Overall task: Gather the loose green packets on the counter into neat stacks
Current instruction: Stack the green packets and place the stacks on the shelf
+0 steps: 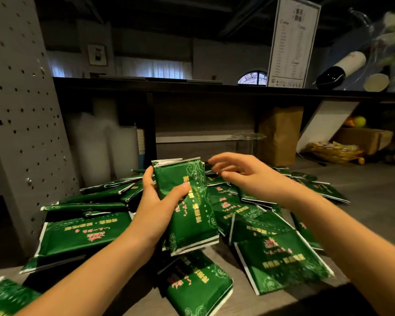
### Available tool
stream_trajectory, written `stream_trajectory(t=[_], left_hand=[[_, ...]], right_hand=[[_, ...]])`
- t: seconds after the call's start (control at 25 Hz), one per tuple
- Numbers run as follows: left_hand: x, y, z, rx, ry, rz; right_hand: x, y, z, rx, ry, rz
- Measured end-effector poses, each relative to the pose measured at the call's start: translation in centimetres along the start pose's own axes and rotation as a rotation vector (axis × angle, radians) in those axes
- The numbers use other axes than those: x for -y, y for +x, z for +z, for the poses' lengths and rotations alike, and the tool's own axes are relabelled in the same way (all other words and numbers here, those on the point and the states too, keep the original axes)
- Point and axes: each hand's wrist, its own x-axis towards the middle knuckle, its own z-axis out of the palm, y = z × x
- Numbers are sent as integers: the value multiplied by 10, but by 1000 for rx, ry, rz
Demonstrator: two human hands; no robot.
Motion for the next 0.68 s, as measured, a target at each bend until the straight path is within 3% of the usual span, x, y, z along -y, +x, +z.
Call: stream_trajectory(t=[0.32, 0.44, 0.68], left_hand=[[-2, -3, 3, 25, 35, 16], [0, -4, 4, 34, 38, 9], [3, -2, 3, 20, 19, 15]], right_hand=[[-13, -64, -23, 539, -418, 337], [-16, -76, -14, 546, -578, 346], [-35, -66, 0, 317, -542, 329]])
